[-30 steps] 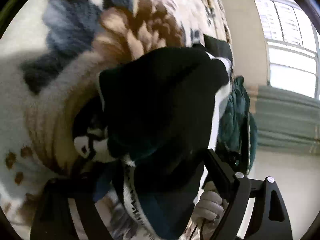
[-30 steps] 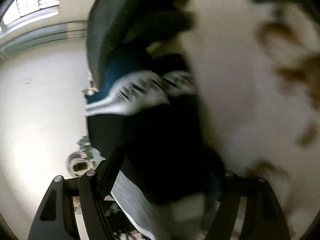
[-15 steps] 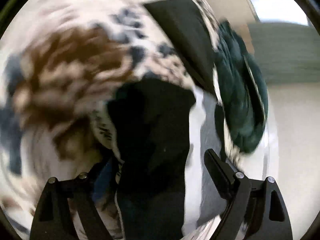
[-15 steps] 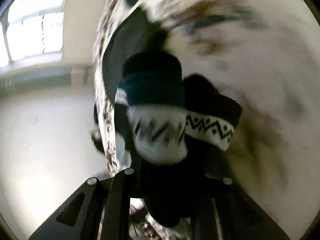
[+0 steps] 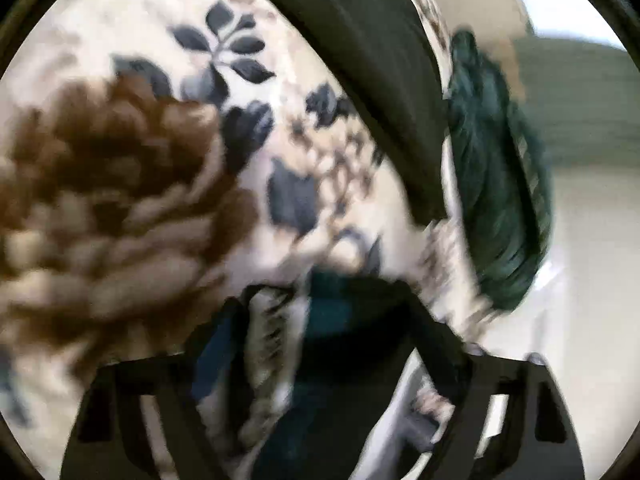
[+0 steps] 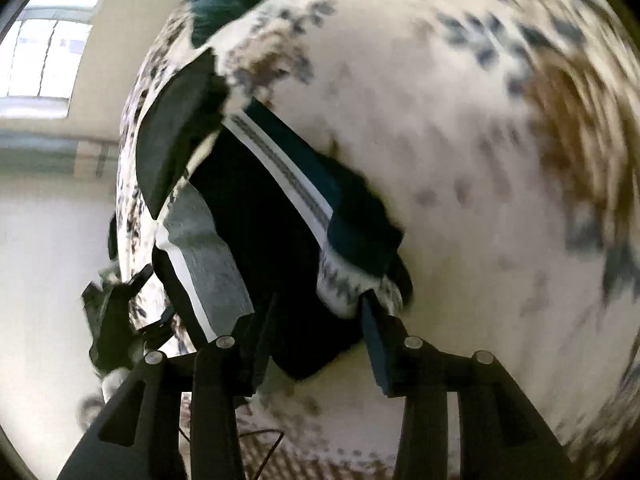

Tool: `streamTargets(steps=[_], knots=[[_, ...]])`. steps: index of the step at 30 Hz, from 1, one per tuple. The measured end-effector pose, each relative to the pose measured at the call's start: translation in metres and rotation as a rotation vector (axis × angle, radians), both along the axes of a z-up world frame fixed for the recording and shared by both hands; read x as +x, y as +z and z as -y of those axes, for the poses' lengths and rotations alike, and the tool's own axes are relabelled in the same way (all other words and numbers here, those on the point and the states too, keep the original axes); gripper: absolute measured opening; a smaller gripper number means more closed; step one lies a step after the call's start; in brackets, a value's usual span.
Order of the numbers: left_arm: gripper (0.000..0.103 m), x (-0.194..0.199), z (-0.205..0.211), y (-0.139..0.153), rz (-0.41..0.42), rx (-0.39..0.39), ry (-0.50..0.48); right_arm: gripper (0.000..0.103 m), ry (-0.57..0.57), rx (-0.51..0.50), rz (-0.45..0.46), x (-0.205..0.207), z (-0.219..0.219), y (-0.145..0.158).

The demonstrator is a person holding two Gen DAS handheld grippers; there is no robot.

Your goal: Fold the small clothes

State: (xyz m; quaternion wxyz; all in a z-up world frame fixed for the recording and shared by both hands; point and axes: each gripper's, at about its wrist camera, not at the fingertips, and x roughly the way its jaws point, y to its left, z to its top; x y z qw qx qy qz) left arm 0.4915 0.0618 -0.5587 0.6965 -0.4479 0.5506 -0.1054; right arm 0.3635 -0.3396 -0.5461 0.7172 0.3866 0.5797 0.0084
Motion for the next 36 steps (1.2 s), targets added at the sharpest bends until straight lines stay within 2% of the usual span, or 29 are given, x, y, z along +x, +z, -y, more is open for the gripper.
streamTargets(steps=[1, 3, 6, 7, 9, 11, 13, 15, 18, 20, 21, 22, 29, 34, 36], knots=[[0.068, 0.005, 0.0, -0.003, 0.01, -0.006, 0.025, 0.044, 0.015, -0.012, 0.018, 0.002, 0.01, 0.005], [0.068, 0.018, -0.003, -0.006, 0.041, -0.046, 0.07, 0.044, 0.045, -0.053, 0.035, 0.034, 0.011, 0.013], [0.069, 0.022, -0.014, 0.013, 0.084, -0.041, 0.088, 0.044, 0.059, -0.061, 0.054, 0.069, 0.02, 0.025], [0.07, 0.019, -0.015, 0.019, 0.088, -0.021, 0.085, 0.044, 0.062, -0.064, 0.064, 0.071, 0.024, 0.036], [0.07, 0.004, -0.018, 0.037, 0.088, 0.073, 0.045, 0.044, 0.101, -0.063, 0.093, 0.085, 0.024, 0.05], [0.07, -0.016, -0.018, 0.037, 0.041, 0.115, 0.031, 0.044, 0.158, -0.083, 0.091, 0.106, 0.015, 0.054], [0.07, -0.035, -0.015, 0.024, -0.022, 0.067, 0.041, 0.044, 0.211, -0.097, 0.072, 0.122, 0.011, 0.048], [0.069, -0.043, -0.009, 0.007, -0.043, 0.012, 0.061, 0.044, 0.247, -0.102, 0.066, 0.139, 0.002, 0.03], [0.068, -0.035, 0.003, -0.013, -0.015, -0.026, 0.106, 0.044, 0.312, -0.122, 0.022, 0.166, -0.011, -0.01], [0.068, -0.022, 0.009, -0.016, 0.01, -0.03, 0.115, 0.044, 0.344, -0.109, 0.001, 0.178, -0.017, -0.03], [0.068, -0.014, 0.012, -0.015, 0.03, -0.032, 0.116, 0.029, 0.353, -0.092, 0.0, 0.182, -0.019, -0.037], [0.068, -0.008, 0.014, -0.014, 0.037, -0.032, 0.111, 0.007, 0.349, -0.107, 0.019, 0.184, -0.02, -0.037], [0.069, 0.017, 0.014, -0.001, 0.044, 0.063, 0.01, 0.004, 0.274, -0.195, 0.15, 0.178, -0.002, 0.006], [0.072, 0.008, 0.001, 0.016, 0.052, 0.131, 0.024, 0.004, 0.295, -0.274, 0.113, 0.194, -0.011, -0.009], [0.074, -0.005, 0.0, 0.021, 0.042, 0.163, 0.01, 0.004, 0.328, -0.236, 0.067, 0.201, -0.014, -0.022]])
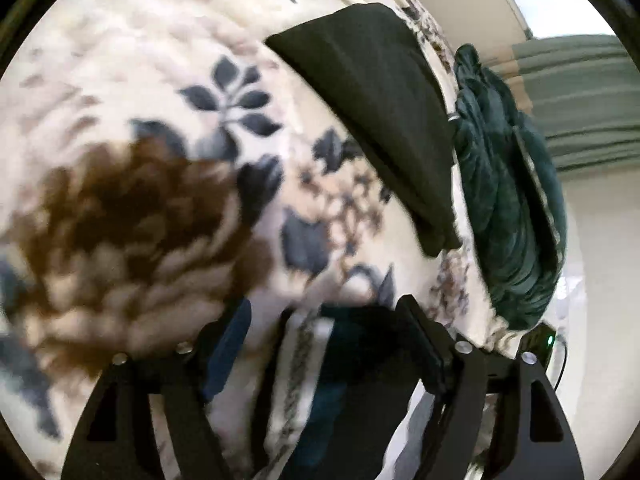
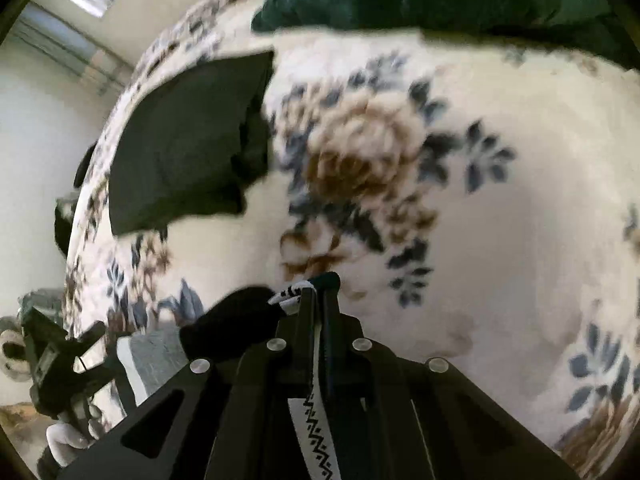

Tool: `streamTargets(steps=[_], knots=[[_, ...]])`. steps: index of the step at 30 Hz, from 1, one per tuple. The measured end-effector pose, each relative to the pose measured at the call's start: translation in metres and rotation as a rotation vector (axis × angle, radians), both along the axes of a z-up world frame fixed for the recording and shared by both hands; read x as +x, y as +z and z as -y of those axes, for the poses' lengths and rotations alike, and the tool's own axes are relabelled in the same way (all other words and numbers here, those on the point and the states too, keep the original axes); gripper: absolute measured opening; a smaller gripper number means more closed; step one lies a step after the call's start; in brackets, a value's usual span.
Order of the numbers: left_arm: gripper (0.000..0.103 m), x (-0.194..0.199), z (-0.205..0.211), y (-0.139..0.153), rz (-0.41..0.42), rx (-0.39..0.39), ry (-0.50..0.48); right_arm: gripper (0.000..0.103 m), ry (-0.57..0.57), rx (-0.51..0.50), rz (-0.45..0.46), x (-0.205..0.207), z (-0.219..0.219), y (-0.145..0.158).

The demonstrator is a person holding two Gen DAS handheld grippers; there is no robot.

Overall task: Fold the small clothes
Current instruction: 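Lower the folded sweater onto the bedspread and press it flat with both grippers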

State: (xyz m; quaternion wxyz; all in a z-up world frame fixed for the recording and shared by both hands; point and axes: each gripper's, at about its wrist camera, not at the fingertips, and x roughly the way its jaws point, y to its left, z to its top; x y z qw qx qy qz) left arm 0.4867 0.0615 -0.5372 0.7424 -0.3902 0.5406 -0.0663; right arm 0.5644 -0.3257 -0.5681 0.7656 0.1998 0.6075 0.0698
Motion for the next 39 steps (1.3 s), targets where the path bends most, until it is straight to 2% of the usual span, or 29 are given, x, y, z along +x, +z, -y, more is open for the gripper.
streamTargets(steps=[2, 3, 4, 6, 9, 10, 12, 13, 16, 17, 18, 19, 20, 21, 22, 27, 31, 34, 39], knots=[[0.078, -0.018, 0.0, 0.001, -0.004, -0.018, -0.008, 0.02, -0.009, 0.045, -0.07, 0.001, 0.01, -0.008], [0.079, -0.027, 0.002, -0.001, -0.005, -0.04, -0.016, 0.041, -0.023, 0.078, -0.082, -0.005, 0.02, -0.006], [0.081, -0.034, 0.004, -0.004, -0.007, -0.063, -0.027, 0.053, -0.024, 0.107, -0.081, -0.009, 0.026, -0.005], [0.081, -0.049, 0.01, -0.016, -0.012, -0.138, -0.055, 0.061, 0.012, 0.194, -0.114, -0.025, 0.038, -0.01], [0.082, -0.056, 0.028, -0.04, -0.054, -0.213, -0.081, 0.079, 0.126, 0.362, -0.237, -0.042, 0.033, -0.046], [0.082, -0.055, 0.035, -0.048, -0.055, -0.236, -0.095, 0.08, 0.151, 0.381, -0.268, -0.045, 0.029, -0.057], [0.085, -0.05, 0.045, -0.056, -0.044, -0.226, -0.128, 0.083, 0.2, 0.433, -0.316, -0.051, 0.019, -0.082], [0.087, -0.046, 0.049, -0.058, -0.035, -0.228, -0.136, 0.09, 0.208, 0.45, -0.305, -0.052, 0.016, -0.084], [0.087, -0.038, 0.054, -0.056, -0.013, -0.241, -0.139, 0.089, 0.217, 0.556, -0.279, -0.048, 0.008, -0.083], [0.085, -0.036, 0.055, -0.054, -0.001, -0.236, -0.144, 0.088, 0.238, 0.577, -0.276, -0.049, 0.001, -0.082], [0.078, -0.036, 0.057, -0.051, 0.019, -0.241, -0.139, 0.083, 0.27, 0.569, -0.271, -0.051, -0.009, -0.081], [0.062, -0.036, 0.056, -0.049, 0.03, -0.245, -0.137, 0.063, 0.29, 0.56, -0.272, -0.052, -0.015, -0.082], [0.051, -0.036, 0.057, -0.046, 0.046, -0.244, -0.143, 0.049, 0.3, 0.544, -0.277, -0.054, -0.022, -0.084], [0.044, -0.035, 0.056, -0.042, 0.054, -0.241, -0.143, 0.039, 0.279, 0.564, -0.286, -0.056, -0.023, -0.086], [0.039, -0.034, 0.054, -0.039, 0.06, -0.252, -0.14, 0.036, 0.247, 0.573, -0.278, -0.058, -0.023, -0.085], [0.037, -0.009, 0.046, -0.017, 0.064, -0.269, -0.145, 0.031, 0.177, 0.549, -0.201, -0.066, -0.022, -0.052], [0.034, 0.031, 0.04, 0.015, 0.103, -0.254, -0.178, 0.031, 0.135, 0.546, -0.156, -0.06, -0.027, -0.024], [0.034, 0.079, 0.035, 0.043, 0.147, -0.238, -0.216, 0.031, 0.092, 0.56, -0.115, -0.039, -0.028, -0.003], [0.034, 0.186, 0.021, 0.073, 0.213, -0.186, -0.274, 0.031, 0.035, 0.562, -0.025, 0.031, -0.046, 0.032]])
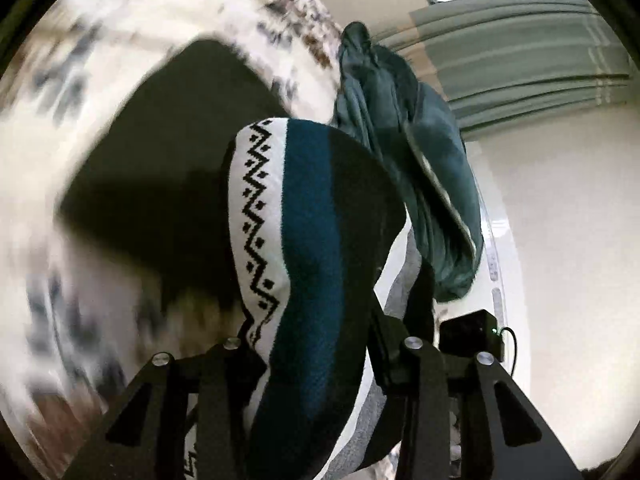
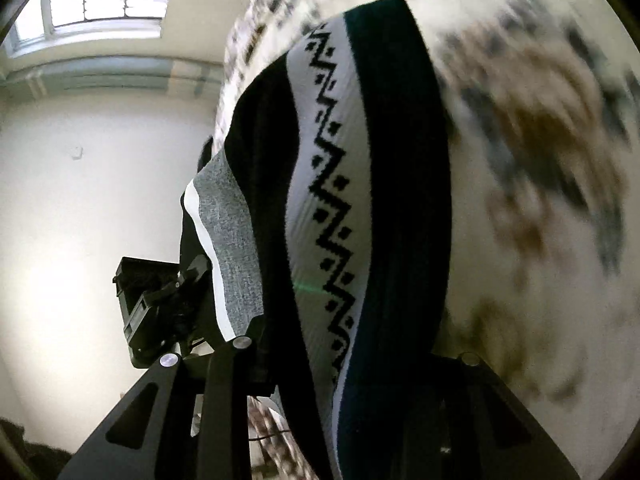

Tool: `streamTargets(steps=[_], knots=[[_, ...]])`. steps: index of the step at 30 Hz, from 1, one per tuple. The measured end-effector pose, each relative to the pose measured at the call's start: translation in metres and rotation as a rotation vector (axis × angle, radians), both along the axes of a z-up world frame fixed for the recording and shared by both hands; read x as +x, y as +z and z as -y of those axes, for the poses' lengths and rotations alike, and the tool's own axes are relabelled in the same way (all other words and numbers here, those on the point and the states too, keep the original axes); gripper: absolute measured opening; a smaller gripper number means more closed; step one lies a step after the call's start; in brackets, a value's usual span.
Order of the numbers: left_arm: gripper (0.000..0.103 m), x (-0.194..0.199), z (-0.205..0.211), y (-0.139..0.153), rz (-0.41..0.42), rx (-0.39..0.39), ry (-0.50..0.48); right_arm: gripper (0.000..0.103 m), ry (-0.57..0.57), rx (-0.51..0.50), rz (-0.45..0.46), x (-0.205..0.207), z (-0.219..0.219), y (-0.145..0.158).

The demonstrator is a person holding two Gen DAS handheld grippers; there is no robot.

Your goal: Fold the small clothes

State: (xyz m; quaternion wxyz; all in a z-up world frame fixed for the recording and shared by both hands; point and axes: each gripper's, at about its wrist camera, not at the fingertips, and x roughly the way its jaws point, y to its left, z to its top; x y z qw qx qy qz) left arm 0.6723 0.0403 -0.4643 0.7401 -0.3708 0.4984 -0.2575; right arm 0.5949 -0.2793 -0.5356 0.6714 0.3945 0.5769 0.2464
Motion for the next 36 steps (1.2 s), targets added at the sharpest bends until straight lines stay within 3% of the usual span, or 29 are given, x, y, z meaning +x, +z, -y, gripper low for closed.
streamTargets(steps=[3, 7, 11, 13, 16, 17, 18, 19, 20, 24, 25, 27, 30, 32, 33, 34, 36], knots=[[0.034, 0.064, -0.011, -0.002, 0.02, 0.053, -0.022, 0.031, -0.045, -0.003, 0.033, 0.052, -0.014, 0.008], [0.035, 0.131, -0.024, -0.026, -0.016, 0.163, -0.042, 0.031, -0.076, -0.028, 0.042, 0.115, -0.042, -0.003], [0.042, 0.157, -0.032, -0.05, -0.087, 0.278, -0.09, 0.035, -0.101, -0.08, 0.002, 0.165, -0.06, -0.028], [0.048, 0.149, -0.032, -0.045, -0.065, 0.316, -0.1, 0.048, -0.117, -0.11, -0.042, 0.173, -0.062, -0.033], [0.048, 0.13, -0.035, -0.03, -0.015, 0.357, -0.065, 0.054, -0.138, -0.221, -0.04, 0.153, -0.047, -0.019], [0.052, 0.12, -0.036, -0.025, -0.001, 0.387, -0.044, 0.055, -0.15, -0.265, -0.023, 0.143, -0.036, -0.012], [0.06, 0.111, -0.038, -0.022, 0.014, 0.431, -0.019, 0.055, -0.161, -0.319, -0.012, 0.135, -0.028, -0.004], [0.078, 0.098, -0.037, -0.018, 0.029, 0.493, 0.011, 0.055, -0.171, -0.35, -0.004, 0.132, -0.013, 0.0], [0.087, 0.091, -0.043, -0.017, 0.037, 0.533, 0.033, 0.055, -0.18, -0.385, 0.002, 0.121, -0.008, 0.007], [0.09, 0.067, -0.032, -0.028, 0.042, 0.618, 0.04, 0.055, -0.154, -0.566, 0.043, 0.08, -0.007, 0.021], [0.098, 0.067, -0.025, -0.037, 0.03, 0.652, 0.023, 0.055, -0.136, -0.608, 0.045, 0.078, -0.01, 0.019], [0.102, 0.06, -0.012, -0.054, 0.001, 0.73, -0.01, 0.056, -0.089, -0.724, 0.026, 0.061, -0.021, 0.008], [0.102, 0.052, -0.005, -0.05, 0.018, 0.759, -0.014, 0.067, -0.094, -0.858, 0.025, 0.052, -0.029, 0.004], [0.102, 0.048, -0.001, -0.037, 0.044, 0.794, 0.0, 0.082, -0.126, -0.925, 0.036, 0.049, -0.033, 0.014], [0.102, 0.043, 0.001, -0.026, 0.067, 0.828, 0.014, 0.097, -0.144, -0.94, 0.051, 0.047, -0.035, 0.023], [0.102, 0.038, 0.004, -0.016, 0.09, 0.862, 0.024, 0.103, -0.158, -0.962, 0.067, 0.046, -0.039, 0.032], [0.102, 0.028, 0.01, 0.004, 0.12, 0.909, 0.029, 0.103, -0.186, -1.038, 0.112, 0.036, -0.046, 0.055]])
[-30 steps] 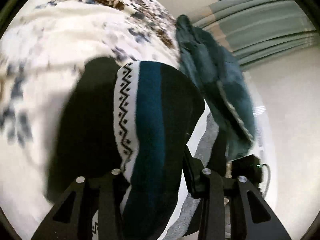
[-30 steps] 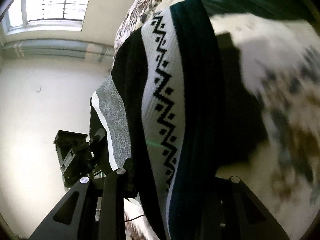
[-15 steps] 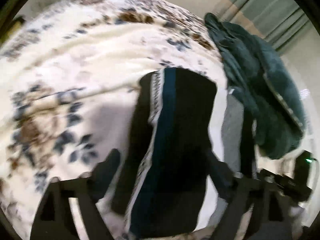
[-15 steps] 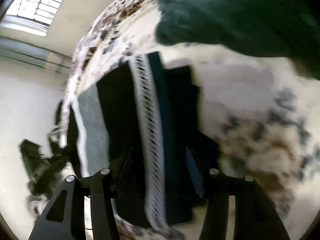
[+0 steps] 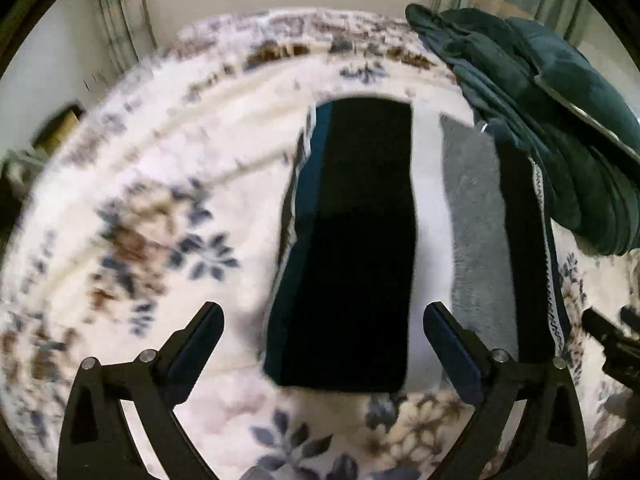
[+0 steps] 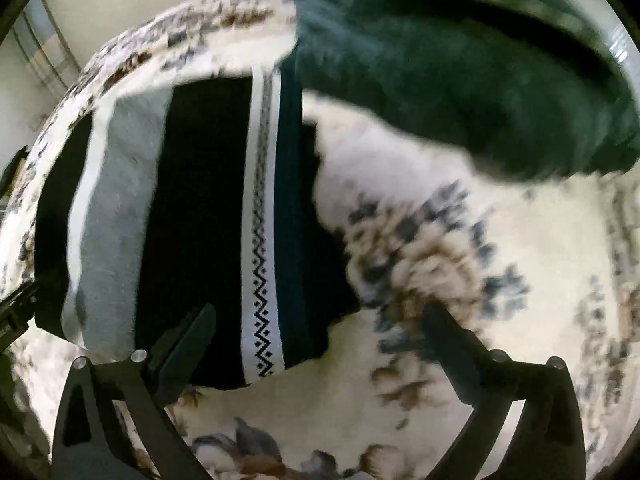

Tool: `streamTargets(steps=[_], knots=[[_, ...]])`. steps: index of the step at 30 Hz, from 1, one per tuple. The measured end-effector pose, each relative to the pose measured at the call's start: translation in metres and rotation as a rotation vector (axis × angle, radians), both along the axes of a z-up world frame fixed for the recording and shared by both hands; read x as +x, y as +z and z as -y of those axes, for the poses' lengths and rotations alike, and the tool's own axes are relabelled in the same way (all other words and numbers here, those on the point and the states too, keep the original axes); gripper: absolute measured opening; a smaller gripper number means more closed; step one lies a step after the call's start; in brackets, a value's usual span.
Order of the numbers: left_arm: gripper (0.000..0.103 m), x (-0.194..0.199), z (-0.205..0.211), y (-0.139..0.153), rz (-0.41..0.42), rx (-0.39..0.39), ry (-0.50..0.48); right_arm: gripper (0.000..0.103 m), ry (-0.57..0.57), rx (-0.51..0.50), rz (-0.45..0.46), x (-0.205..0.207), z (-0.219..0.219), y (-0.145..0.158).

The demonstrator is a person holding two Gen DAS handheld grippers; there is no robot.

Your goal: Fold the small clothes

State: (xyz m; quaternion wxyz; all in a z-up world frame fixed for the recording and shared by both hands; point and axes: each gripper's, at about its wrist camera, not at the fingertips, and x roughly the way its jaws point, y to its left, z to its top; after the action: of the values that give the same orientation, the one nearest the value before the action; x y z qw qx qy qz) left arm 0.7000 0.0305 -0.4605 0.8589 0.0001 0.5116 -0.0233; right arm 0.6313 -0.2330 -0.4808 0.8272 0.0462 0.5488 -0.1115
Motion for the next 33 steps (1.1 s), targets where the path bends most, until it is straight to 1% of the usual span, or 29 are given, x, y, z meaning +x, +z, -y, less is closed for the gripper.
streamTargets(steps=[1, 3, 4, 5, 7, 9, 10, 12, 14, 18, 21, 24, 27, 29, 33], knots=[[0.102, -0.007, 0.002, 0.013, 0.009, 0.001, -0.007, 0.103, -0.001, -0.027, 0.014, 0.006, -0.007, 0.006], [0.102, -0.02, 0.005, 0.03, 0.021, -0.01, -0.017, 0.103, -0.007, -0.073, 0.041, -0.004, -0.015, 0.029], [0.102, -0.026, 0.006, 0.04, 0.027, -0.008, -0.025, 0.103, -0.011, -0.078, 0.046, 0.002, -0.021, 0.038], [0.102, -0.037, 0.01, 0.056, 0.038, -0.005, -0.036, 0.103, -0.016, -0.083, 0.059, -0.006, -0.025, 0.051], [0.102, -0.053, 0.015, 0.077, 0.046, -0.011, -0.051, 0.103, -0.021, -0.094, 0.073, -0.016, -0.033, 0.075], [0.102, -0.072, 0.018, 0.102, 0.056, -0.014, -0.056, 0.103, -0.026, -0.109, 0.098, -0.036, -0.039, 0.105], [0.102, -0.084, 0.02, 0.118, 0.065, -0.021, -0.063, 0.103, -0.03, -0.11, 0.101, -0.045, -0.043, 0.121], [0.102, -0.101, 0.021, 0.142, 0.085, -0.015, -0.064, 0.103, -0.04, -0.103, 0.12, -0.069, -0.047, 0.157], [0.102, -0.121, 0.021, 0.17, 0.105, -0.022, -0.068, 0.103, -0.041, -0.11, 0.137, -0.088, -0.051, 0.184], [0.102, -0.162, 0.018, 0.226, 0.149, -0.018, -0.067, 0.103, -0.039, -0.118, 0.196, -0.138, -0.06, 0.256], [0.102, -0.194, 0.014, 0.263, 0.182, -0.012, -0.071, 0.103, -0.035, -0.116, 0.232, -0.17, -0.065, 0.301], [0.102, -0.223, 0.01, 0.294, 0.208, -0.014, -0.07, 0.103, -0.02, -0.126, 0.277, -0.209, -0.076, 0.35], [0.102, -0.252, 0.009, 0.32, 0.215, -0.017, -0.065, 0.103, -0.005, -0.126, 0.313, -0.245, -0.083, 0.389], [0.102, -0.271, 0.008, 0.334, 0.214, -0.026, -0.069, 0.103, 0.001, -0.132, 0.336, -0.268, -0.087, 0.413], [0.102, -0.303, 0.004, 0.357, 0.247, -0.008, -0.062, 0.103, 0.012, -0.135, 0.373, -0.311, -0.093, 0.452]])
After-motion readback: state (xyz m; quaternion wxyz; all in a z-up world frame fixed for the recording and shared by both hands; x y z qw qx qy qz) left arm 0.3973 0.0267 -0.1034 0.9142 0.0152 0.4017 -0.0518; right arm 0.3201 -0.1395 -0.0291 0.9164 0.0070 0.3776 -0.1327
